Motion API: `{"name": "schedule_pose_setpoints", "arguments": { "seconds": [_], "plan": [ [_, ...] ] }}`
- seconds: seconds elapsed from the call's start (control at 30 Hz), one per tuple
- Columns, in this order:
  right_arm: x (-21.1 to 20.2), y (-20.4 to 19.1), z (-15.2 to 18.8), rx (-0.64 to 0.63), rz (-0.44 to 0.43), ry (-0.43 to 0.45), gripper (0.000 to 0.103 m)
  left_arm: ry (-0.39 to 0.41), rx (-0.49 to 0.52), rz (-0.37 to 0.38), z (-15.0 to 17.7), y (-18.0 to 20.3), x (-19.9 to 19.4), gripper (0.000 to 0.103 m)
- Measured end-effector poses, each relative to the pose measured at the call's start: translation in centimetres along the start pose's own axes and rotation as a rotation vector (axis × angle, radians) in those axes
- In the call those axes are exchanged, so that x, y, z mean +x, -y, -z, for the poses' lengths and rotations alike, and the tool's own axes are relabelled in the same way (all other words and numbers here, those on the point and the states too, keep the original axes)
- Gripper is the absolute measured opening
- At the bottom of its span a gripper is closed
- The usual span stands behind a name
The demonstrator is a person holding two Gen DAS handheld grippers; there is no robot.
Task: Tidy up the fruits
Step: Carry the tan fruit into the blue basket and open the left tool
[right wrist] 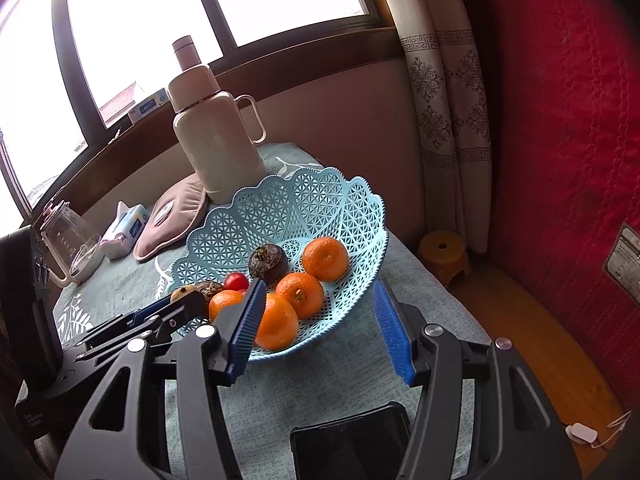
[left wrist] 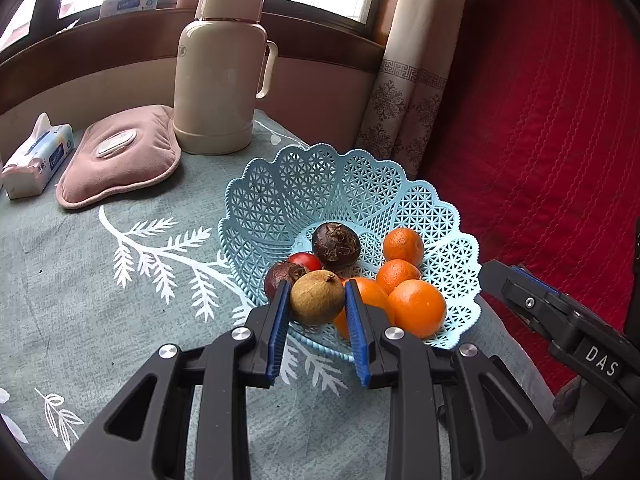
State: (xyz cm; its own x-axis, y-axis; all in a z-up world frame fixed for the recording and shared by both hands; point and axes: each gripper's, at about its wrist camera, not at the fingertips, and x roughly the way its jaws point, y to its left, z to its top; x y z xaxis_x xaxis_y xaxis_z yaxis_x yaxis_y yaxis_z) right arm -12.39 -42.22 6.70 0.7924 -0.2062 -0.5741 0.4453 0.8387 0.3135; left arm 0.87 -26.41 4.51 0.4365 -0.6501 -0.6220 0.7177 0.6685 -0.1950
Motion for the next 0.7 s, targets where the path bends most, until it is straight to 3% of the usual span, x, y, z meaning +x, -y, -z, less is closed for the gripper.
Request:
{"name": "schedule_pose_setpoints", "arguments": {
  "seconds": [0.7],
  "plan": [
    [0.10,-0.05,0.07,0.000,0.000,0.000,0.058,0.011,0.015,0.007,0.12,0.62,-0.87,0.029]
  ]
}}
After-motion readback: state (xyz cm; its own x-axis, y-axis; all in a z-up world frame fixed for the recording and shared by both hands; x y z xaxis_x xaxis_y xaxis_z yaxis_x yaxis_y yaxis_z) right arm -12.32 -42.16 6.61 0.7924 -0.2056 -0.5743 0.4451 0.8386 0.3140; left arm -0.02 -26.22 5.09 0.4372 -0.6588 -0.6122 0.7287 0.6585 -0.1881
